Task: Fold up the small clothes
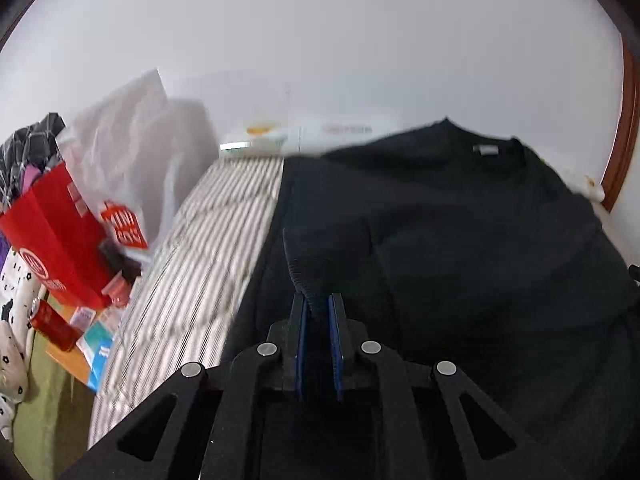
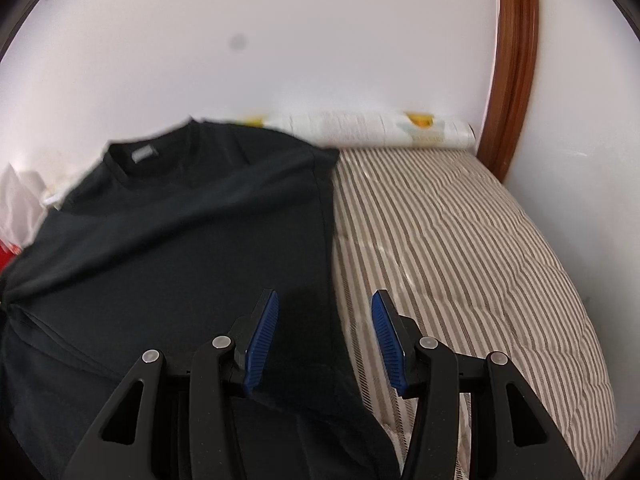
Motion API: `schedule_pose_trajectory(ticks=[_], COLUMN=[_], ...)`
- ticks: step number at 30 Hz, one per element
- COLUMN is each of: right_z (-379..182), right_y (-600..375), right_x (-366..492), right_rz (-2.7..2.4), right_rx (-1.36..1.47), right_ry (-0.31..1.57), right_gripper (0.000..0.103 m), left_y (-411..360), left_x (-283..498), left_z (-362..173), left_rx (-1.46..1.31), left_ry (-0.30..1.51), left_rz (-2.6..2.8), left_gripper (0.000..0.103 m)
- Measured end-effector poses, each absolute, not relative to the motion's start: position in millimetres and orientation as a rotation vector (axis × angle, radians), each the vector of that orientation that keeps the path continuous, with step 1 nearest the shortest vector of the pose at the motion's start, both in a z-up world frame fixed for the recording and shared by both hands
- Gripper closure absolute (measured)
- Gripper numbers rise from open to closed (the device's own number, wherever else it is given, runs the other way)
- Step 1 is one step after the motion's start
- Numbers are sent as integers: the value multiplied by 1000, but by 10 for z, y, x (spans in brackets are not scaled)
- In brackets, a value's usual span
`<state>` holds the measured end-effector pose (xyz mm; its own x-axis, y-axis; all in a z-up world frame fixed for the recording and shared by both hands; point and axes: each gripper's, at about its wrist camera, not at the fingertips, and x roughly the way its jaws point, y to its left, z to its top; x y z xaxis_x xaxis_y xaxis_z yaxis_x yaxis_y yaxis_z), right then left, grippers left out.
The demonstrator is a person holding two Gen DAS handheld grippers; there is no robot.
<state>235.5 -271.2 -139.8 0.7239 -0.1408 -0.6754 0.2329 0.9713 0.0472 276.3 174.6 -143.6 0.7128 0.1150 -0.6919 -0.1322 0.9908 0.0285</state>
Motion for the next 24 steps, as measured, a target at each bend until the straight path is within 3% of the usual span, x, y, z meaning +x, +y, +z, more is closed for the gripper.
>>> schedule_pose_trajectory(ticks=[4, 24], right_z=[-1527, -1012], right_y=[-2713, -2492], right_x=[2405, 1477], right_rz=[-248, -196], right_rx=[93, 151], right_ry=[797, 696], right_gripper=[55, 52], left_y=[1725, 1718], left_x=[2745, 2027], left_z=[-1503, -1334], left_rx=[-29, -67], left_ry=[794, 816], left_rz=[142, 122], left_gripper=[89, 87])
